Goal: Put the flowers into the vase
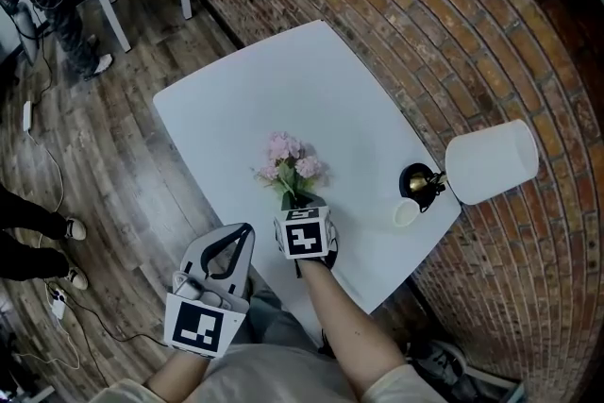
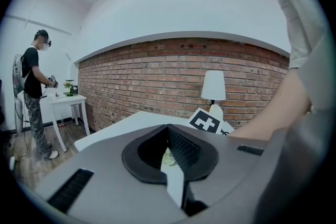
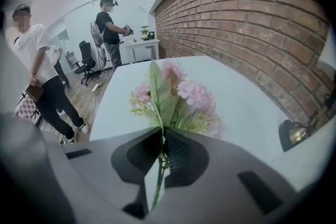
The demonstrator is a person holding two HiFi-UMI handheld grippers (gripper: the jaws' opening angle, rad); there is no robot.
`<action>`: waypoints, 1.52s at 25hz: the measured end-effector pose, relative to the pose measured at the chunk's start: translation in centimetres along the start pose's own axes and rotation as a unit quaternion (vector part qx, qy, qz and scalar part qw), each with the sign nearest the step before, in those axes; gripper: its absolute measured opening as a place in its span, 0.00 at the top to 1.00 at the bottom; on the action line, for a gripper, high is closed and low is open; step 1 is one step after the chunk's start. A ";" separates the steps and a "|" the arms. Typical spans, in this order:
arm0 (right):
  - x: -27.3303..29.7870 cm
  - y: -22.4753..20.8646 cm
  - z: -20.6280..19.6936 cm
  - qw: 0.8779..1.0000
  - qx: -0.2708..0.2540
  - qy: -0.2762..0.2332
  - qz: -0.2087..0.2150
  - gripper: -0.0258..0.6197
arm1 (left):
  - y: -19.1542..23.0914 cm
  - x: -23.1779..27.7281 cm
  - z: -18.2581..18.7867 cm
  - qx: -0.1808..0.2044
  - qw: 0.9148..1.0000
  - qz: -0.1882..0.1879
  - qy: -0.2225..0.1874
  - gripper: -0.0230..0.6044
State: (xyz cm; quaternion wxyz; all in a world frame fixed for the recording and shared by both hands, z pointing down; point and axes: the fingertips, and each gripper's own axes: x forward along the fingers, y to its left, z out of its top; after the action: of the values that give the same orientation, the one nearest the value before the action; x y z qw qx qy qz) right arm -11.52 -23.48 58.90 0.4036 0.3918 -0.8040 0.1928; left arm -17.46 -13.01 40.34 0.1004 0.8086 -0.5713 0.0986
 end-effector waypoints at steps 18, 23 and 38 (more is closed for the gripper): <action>-8.7 -0.9 4.5 0.977 -0.003 -0.208 -0.051 0.94 | -3.2 -3.0 1.5 0.023 1.000 -0.008 -0.020 0.95; -11.6 -1.2 5.4 0.963 -0.008 -0.261 -0.064 0.94 | -4.6 -3.2 2.0 0.027 0.999 -0.016 -0.028 0.95; -19.6 -3.1 7.4 0.920 -0.010 -0.381 -0.088 0.94 | -8.2 -2.0 3.9 0.044 0.997 -0.047 -0.042 0.95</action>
State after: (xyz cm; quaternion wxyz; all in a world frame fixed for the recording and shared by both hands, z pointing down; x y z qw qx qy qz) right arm -5.57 -20.74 38.75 0.0856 0.5008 -0.8612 -0.0154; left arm -10.20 -9.63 35.65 0.0450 0.8415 -0.5316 0.0849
